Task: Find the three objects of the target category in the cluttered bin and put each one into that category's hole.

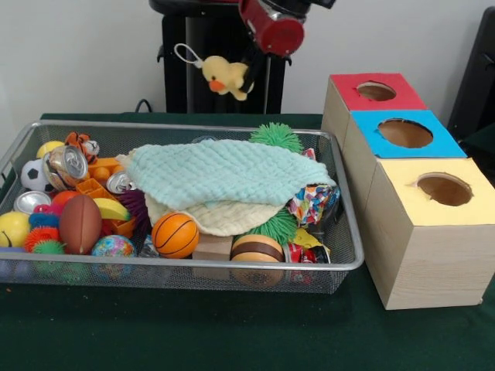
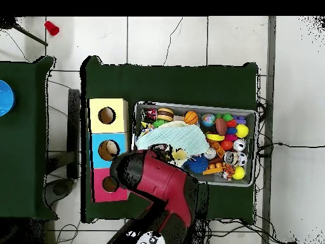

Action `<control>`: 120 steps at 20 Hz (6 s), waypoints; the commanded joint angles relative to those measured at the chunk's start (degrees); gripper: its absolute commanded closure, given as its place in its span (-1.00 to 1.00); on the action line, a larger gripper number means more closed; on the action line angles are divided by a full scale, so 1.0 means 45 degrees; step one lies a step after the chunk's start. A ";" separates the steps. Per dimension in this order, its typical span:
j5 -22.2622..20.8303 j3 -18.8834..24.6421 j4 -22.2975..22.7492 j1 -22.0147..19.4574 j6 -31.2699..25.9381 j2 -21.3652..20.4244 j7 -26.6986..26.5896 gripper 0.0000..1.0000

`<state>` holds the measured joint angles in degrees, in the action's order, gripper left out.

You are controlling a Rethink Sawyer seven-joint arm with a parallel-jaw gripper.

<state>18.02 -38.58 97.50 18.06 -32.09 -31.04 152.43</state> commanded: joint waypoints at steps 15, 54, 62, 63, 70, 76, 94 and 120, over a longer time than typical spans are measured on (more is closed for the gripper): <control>0.2012 0.0370 0.1661 0.2069 -0.1676 0.0336 0.4319 1.00; 0.4912 0.0735 0.2079 0.5705 -0.1170 0.2491 0.8293 1.00; 0.4993 0.0556 0.1974 0.6130 -0.1634 0.2407 0.8700 1.00; 0.5001 0.0550 0.1981 0.6151 -0.1662 0.2374 0.8720 1.00; 0.5023 0.0454 0.1432 0.6403 -0.2160 0.2573 0.9331 1.00; 0.5231 0.0623 0.1117 0.6367 -0.2221 0.2612 0.9477 1.00; 0.5860 0.0996 0.0008 0.5968 -0.1800 0.3328 0.9625 1.00; 0.6626 0.2104 0.1823 0.5132 -0.1481 0.0065 0.7383 -1.00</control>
<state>41.31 -39.01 103.92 44.50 -37.02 -22.31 176.82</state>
